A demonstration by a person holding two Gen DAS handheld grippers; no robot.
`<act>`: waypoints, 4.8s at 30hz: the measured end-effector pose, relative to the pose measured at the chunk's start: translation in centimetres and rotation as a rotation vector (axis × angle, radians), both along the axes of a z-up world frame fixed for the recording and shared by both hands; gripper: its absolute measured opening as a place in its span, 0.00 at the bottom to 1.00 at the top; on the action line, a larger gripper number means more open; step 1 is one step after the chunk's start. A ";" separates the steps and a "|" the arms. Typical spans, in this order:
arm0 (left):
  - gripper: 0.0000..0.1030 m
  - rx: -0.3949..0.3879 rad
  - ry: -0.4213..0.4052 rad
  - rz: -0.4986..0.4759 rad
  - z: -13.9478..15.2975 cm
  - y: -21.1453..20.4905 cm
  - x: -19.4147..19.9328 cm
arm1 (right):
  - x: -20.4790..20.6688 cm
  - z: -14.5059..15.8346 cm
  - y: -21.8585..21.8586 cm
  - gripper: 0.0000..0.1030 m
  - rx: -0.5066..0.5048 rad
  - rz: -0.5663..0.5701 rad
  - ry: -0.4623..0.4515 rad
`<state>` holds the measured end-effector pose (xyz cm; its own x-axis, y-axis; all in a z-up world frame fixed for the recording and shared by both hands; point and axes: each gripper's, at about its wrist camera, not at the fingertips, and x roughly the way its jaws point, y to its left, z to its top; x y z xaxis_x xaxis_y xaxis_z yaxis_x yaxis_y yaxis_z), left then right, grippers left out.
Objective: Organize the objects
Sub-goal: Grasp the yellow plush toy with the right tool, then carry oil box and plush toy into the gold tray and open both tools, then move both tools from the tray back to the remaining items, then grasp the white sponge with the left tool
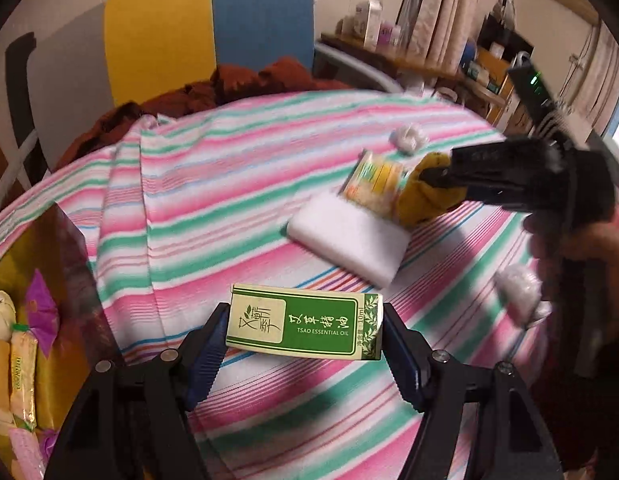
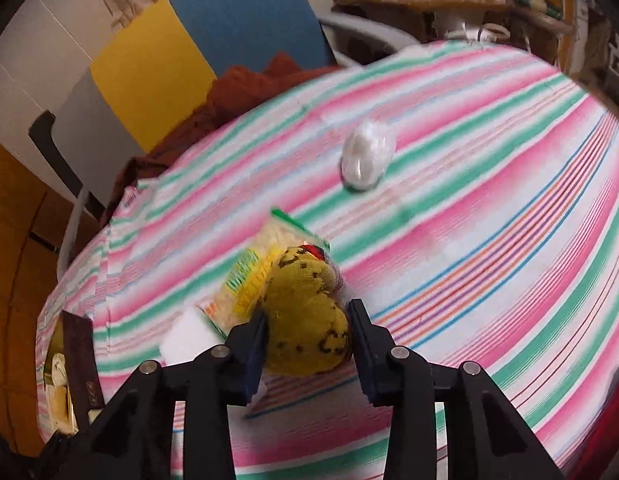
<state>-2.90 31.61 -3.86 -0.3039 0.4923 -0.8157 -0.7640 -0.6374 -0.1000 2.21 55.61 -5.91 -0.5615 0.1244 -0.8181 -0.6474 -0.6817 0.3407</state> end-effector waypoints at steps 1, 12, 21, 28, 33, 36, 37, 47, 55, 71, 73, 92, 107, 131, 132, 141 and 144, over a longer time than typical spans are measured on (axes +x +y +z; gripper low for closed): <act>0.71 0.023 0.008 0.006 0.8 -0.5 0.2 | 0.1 0.5 -0.2 0.38 0.019 0.002 0.018; 0.71 0.159 0.033 0.155 5.7 -8.8 -0.7 | 0.0 5.3 -4.5 0.38 0.102 0.176 0.231; 0.71 0.182 0.059 0.413 6.9 -21.1 -4.2 | -1.4 10.0 -14.4 0.38 0.068 0.456 0.325; 0.71 0.220 0.008 0.575 5.4 -27.8 -5.6 | -3.0 10.6 -25.2 0.38 0.066 0.697 0.323; 0.72 0.251 -0.001 0.588 5.4 -28.8 -6.4 | -4.2 8.8 -31.2 0.43 0.085 0.830 0.242; 0.74 0.253 -0.022 0.568 5.5 -28.0 -7.2 | -4.0 7.4 -32.7 0.61 0.076 0.860 0.191; 0.75 0.258 -0.030 0.559 5.6 -27.8 -7.4 | -4.0 7.0 -32.7 0.66 0.079 0.858 0.183; 0.84 0.240 0.015 0.559 5.6 -26.0 -7.5 | -2.5 6.6 -32.0 0.75 0.106 0.804 0.163; 0.84 0.145 0.120 0.628 5.9 -27.4 -4.3 | -1.9 7.0 -33.4 0.79 0.197 0.787 0.173; 0.84 0.097 0.230 0.596 7.1 -27.3 -0.6 | 0.6 8.6 -33.7 0.84 0.297 0.744 0.213; 0.84 0.100 0.232 0.582 7.3 -27.0 -0.3 | 0.8 8.6 -33.4 0.85 0.308 0.734 0.211; 0.84 0.177 0.233 0.329 9.4 -21.2 1.8 | 5.0 5.5 -21.6 0.91 0.260 0.457 0.018; 0.84 0.185 0.090 0.065 8.8 -10.1 3.8 | 8.5 5.8 -1.9 0.97 0.183 -0.091 -0.021; 0.92 -0.029 -0.247 0.178 -2.7 8.5 -5.2 | 10.4 4.2 0.9 1.00 0.012 -0.169 0.208; 0.93 -0.040 -0.251 0.188 -2.9 9.1 -5.6 | 10.4 4.2 0.9 1.00 0.008 -0.168 0.214; 0.94 -0.178 -0.173 0.203 -5.6 11.5 -6.4 | 10.5 4.2 1.2 1.00 -0.013 -0.170 0.233; 0.86 -0.157 -0.150 0.165 -5.8 10.2 -6.0 | 10.6 4.1 1.3 1.00 -0.018 -0.176 0.237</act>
